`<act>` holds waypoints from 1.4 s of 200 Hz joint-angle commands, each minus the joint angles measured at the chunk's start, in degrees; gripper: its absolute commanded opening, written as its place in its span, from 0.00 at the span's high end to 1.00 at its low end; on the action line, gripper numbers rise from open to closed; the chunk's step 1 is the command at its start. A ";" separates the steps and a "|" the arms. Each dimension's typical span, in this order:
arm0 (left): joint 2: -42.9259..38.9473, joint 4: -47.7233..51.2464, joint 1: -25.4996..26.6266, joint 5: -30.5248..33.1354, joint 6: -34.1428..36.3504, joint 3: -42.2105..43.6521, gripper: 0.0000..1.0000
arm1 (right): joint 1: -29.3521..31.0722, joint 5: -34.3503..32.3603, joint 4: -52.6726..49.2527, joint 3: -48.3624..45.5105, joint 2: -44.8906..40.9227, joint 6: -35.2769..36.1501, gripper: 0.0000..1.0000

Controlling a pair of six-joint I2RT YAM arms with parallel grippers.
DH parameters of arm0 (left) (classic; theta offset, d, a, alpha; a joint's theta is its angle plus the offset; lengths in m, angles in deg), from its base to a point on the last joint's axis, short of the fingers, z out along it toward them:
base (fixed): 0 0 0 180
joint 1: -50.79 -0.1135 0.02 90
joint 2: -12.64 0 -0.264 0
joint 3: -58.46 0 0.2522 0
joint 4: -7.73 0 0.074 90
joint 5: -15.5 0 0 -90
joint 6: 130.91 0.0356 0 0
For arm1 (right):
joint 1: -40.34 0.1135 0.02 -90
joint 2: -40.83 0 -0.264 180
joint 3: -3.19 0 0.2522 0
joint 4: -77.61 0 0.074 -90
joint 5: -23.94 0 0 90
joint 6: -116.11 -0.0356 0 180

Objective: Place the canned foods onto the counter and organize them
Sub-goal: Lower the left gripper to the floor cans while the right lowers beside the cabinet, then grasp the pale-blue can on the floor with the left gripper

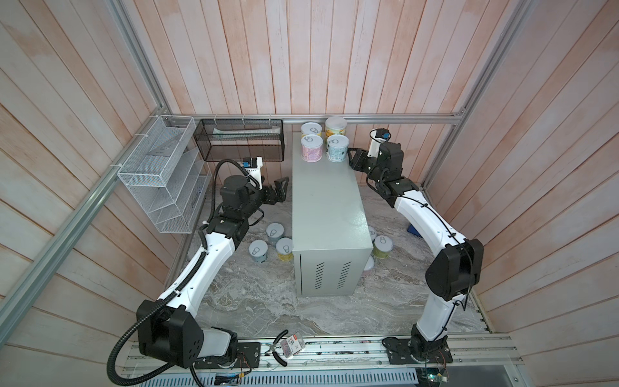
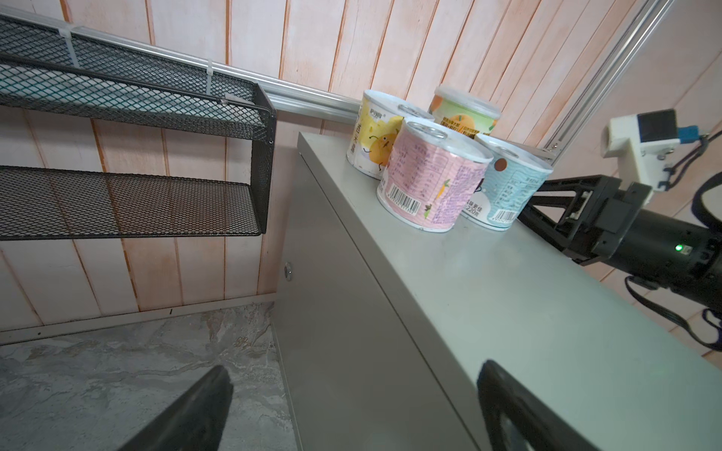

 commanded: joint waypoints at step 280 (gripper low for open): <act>-6.97 3.16 -0.19 17.37 -11.07 38.09 0.00 | -1.42 -7.59 -12.64 -56.09 -47.21 -3.01 0.06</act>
